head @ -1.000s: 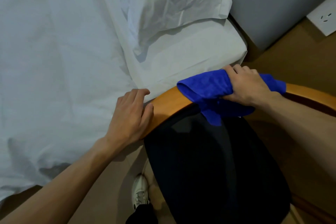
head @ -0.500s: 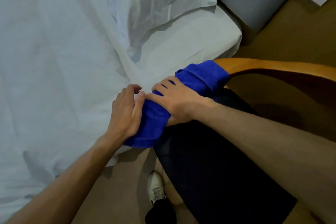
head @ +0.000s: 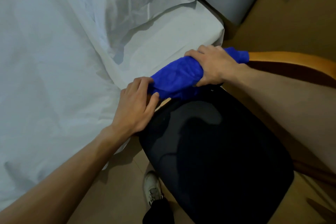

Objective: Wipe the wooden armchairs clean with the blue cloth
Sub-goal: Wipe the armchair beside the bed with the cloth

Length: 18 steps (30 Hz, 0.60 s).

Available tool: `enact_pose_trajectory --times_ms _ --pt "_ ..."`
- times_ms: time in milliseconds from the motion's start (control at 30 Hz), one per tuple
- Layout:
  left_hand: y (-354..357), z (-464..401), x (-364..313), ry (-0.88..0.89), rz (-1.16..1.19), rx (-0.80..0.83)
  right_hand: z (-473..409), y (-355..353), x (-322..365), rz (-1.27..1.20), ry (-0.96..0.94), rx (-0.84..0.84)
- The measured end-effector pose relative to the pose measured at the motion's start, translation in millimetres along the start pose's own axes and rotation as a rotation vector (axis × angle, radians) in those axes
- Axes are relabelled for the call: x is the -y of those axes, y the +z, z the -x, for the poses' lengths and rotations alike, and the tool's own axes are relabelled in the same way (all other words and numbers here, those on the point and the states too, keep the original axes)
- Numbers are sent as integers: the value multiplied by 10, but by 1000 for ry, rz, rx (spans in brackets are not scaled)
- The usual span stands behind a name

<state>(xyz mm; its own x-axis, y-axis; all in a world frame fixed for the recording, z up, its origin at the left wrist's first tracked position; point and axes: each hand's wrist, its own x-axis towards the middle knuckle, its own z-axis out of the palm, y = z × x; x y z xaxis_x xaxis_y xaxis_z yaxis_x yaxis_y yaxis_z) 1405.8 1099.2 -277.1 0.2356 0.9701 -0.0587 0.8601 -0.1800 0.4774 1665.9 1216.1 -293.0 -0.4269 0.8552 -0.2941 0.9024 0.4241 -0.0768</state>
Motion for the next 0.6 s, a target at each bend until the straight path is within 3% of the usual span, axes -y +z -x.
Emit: enact_pose_trajectory --times_ms 167,467,600 --pt "96 -164 -323 125 -119 54 387 -36 -615 20 292 66" --pt "131 -133 -742 208 -82 83 1113 -126 -1058 213 520 46" --pt "204 -39 -903 145 -19 126 1464 -162 -1120 178 631 14"
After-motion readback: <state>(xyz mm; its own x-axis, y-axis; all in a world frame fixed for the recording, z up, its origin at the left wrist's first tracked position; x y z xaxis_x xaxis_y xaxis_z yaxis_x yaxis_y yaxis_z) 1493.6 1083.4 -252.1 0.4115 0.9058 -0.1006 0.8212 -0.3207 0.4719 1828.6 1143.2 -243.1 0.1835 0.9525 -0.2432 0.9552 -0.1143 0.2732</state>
